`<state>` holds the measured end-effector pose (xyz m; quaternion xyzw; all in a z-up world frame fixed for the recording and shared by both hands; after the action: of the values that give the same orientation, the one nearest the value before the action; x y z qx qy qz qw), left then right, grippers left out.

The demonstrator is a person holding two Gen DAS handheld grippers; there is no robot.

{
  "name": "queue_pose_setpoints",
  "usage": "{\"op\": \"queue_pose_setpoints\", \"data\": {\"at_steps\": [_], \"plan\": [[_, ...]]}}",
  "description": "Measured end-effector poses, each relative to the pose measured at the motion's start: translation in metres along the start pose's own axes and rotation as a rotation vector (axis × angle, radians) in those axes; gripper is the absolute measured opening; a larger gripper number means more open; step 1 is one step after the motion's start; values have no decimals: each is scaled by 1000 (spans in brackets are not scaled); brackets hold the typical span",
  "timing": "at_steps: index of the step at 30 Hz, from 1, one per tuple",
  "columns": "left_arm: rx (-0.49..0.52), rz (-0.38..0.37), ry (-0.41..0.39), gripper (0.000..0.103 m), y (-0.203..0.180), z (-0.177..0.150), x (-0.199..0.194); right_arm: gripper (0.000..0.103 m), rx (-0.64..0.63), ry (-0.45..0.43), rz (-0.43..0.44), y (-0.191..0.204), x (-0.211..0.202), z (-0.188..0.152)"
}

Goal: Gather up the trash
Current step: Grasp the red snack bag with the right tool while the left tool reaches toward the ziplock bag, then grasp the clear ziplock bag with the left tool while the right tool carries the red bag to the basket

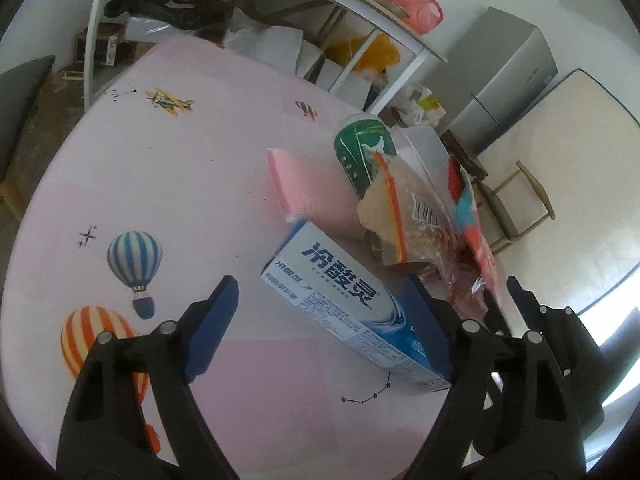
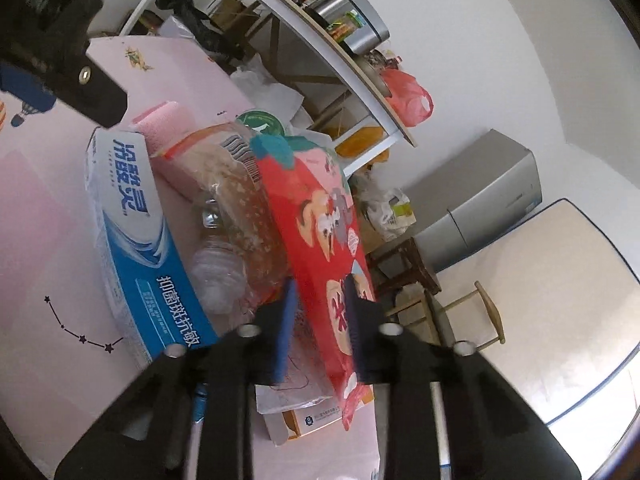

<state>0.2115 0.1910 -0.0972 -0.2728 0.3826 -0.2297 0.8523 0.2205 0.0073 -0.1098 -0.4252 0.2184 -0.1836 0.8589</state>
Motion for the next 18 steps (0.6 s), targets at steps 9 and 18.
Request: {"op": "queue_pose_setpoints", "data": {"at_steps": [9,18], "plan": [[61,-71,-20,74,-24,12,4,6,98,2,81,-15,-3,1],[121,-84,6,74,-42,12,14,69,196,22,70,-56,17,-16]]}}
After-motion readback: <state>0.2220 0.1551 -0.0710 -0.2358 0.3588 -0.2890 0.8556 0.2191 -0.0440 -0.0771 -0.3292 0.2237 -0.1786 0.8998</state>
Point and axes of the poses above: each gripper's, at about its wrist camera, not at the fingertips, and x roughly the way its jaws point, y to its left, z to its top, the point moved 7 cm from there along x, roughly the way its jaws point, and after that the axes turned 14 degrees about -z, right-handed, at the moved point
